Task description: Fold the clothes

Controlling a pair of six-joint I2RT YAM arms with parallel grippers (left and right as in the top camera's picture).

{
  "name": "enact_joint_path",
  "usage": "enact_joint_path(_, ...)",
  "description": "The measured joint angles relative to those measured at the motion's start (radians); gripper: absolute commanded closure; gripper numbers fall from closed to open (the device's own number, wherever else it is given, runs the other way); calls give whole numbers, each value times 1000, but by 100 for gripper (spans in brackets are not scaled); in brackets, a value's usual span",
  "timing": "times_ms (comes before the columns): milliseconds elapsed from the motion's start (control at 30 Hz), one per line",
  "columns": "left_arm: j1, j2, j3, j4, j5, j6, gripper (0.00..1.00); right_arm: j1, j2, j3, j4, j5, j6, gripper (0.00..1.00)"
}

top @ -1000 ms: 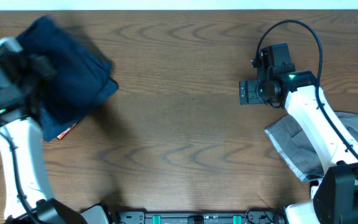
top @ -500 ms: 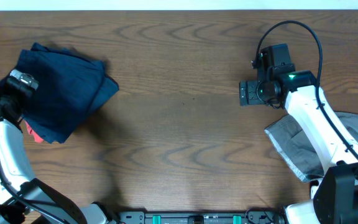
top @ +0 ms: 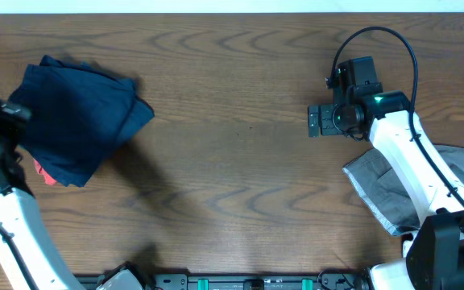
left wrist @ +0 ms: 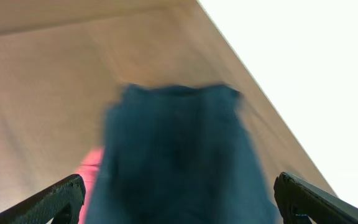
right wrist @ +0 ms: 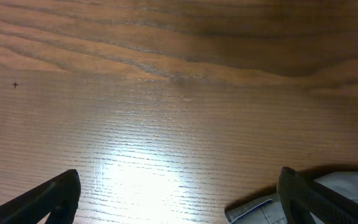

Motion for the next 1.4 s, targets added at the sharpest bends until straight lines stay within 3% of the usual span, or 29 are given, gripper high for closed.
enact_joint_path(267,-383,103,0,-45,116,115,2,0,0,0,61,-158,21,1)
enact_joint_path(467,-652,221,0,-284,111,184,2,-33,0,2,-16,-206,48,1)
enact_joint_path(767,-691,219,-4,-720,72,212,2,-249,0,0,-320,-172,53,1)
enact_joint_path(933,-692,123,-14,-781,41,212,1,-300,-46,-19,-356,-162,48,1)
enact_joint_path(1100,-691,-142,-107,-667,23,212,1,-296,-309,-151,-193,-156,38,1)
enact_joint_path(1267,-691,-507,-246,-491,17,203,2,-269,-747,-381,35,-109,58,1)
enact_joint_path(1400,-691,-716,-312,-455,16,201,2,-264,-1023,-493,83,-90,69,1)
